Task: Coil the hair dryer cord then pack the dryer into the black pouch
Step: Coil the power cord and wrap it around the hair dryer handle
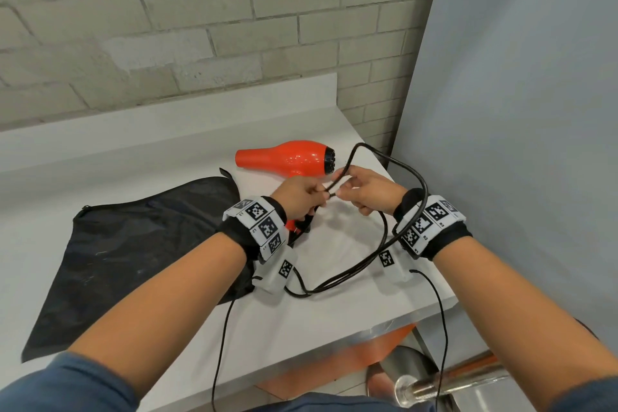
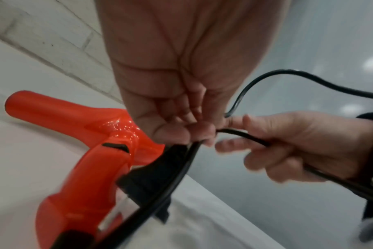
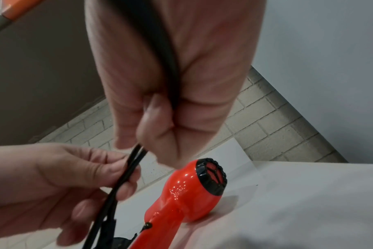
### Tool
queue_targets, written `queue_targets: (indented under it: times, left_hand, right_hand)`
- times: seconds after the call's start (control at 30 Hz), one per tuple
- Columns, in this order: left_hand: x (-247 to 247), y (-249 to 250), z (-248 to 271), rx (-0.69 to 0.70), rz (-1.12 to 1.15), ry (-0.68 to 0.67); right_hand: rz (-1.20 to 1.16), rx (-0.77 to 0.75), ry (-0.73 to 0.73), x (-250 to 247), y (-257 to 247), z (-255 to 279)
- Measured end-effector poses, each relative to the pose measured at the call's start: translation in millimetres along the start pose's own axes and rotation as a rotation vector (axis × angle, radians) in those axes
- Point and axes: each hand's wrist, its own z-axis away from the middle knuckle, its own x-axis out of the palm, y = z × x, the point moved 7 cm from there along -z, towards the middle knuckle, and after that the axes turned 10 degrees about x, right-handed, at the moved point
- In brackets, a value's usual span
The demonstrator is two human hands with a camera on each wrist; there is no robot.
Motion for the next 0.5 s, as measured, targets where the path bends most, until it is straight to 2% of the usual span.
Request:
queue_targets:
  times: [0.1, 0.17, 0.27, 0.37, 0.5]
  left_hand:
    - [-25, 1, 2, 0.024, 0.080, 0.261]
    - [-35, 8, 6, 0.070, 0.171, 0.320]
    - [-31, 25, 17, 0.120, 0.308, 0.263]
    - [-10, 32, 23, 0.104, 0.355, 0.163]
    - [24, 13, 19, -0.010, 0.266, 0.057]
  right_hand:
    - [0.311, 0.112, 0.064, -4, 12, 0]
    - [0.396, 0.155, 0.137, -11, 21, -2]
    - [0.411, 0.192, 0.262, -24, 27, -1]
    - [0.360, 0.220, 0.285, -30, 28, 0]
    - [-0.031, 0.162, 0.190, -28, 19, 3]
